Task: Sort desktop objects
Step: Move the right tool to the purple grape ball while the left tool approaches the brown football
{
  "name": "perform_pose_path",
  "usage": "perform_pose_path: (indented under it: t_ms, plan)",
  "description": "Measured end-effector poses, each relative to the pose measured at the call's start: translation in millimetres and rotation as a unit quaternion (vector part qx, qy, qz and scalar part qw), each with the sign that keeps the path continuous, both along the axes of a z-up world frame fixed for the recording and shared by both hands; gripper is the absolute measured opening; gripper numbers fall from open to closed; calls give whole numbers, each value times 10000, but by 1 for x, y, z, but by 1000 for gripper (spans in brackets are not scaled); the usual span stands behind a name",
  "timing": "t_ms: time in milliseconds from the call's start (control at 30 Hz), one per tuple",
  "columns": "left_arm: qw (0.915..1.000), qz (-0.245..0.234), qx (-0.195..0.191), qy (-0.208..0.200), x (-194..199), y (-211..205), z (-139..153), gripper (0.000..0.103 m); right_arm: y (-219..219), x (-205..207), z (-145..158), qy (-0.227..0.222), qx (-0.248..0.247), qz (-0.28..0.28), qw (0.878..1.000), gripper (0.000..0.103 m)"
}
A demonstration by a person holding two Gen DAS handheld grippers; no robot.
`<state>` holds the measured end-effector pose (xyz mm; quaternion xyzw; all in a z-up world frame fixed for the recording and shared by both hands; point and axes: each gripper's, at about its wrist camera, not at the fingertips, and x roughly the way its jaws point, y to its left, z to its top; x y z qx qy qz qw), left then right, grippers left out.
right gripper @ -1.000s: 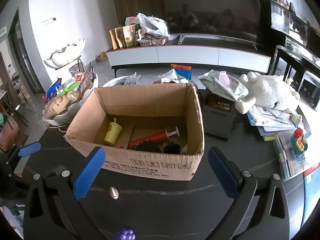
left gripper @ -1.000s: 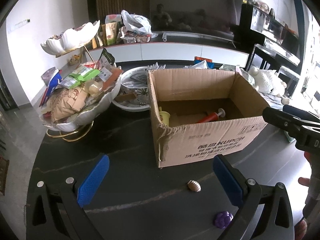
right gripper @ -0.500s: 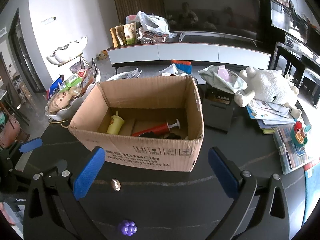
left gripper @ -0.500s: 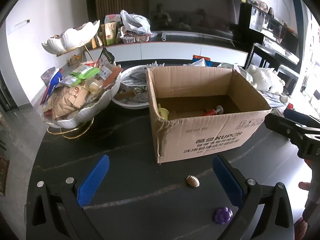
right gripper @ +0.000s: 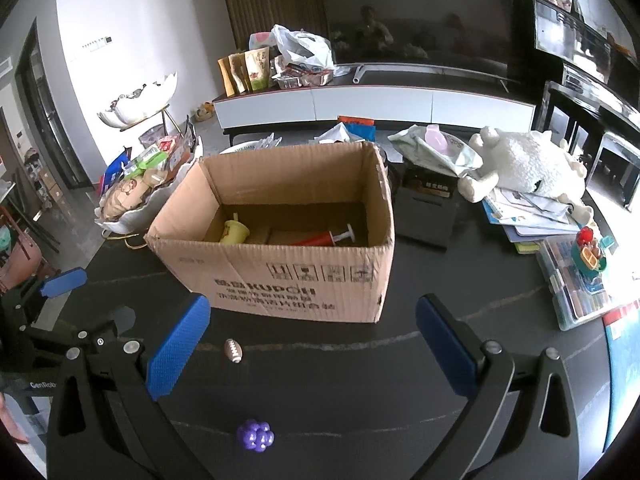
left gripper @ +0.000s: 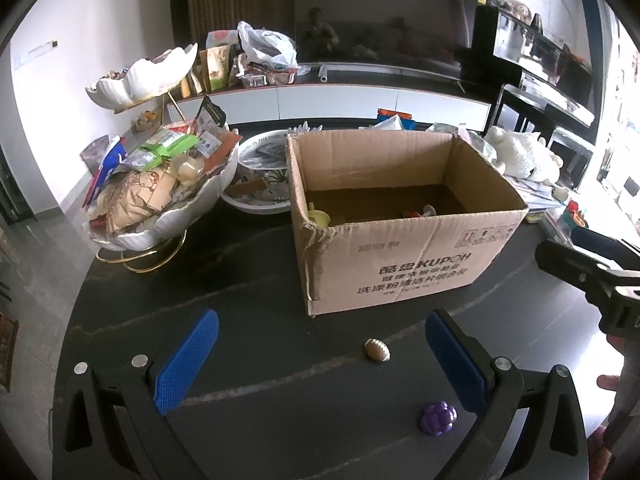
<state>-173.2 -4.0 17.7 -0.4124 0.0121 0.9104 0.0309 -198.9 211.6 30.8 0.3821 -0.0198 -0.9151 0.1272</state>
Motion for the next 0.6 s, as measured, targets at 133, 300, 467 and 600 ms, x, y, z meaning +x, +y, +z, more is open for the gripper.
perform_pose_path:
  t_ms: [133,300,467,600]
  plan:
    - [10000,-71,-3,-9,6,4,0,102,4,7,-1,-36,-25,-23,10000,102]
    - [9999,-114,39,-5,12,5,-1,102,10,17,-6,-104,-67,-38,9999,102]
    - [9999,-137,61,-67,19,4,-9,102,14,26,-17,-246,-146,-42,9996,102]
    - [9999,-77,64,-89,23,2,-15,102,17,32,-29,-380,-225,-32,9990,102]
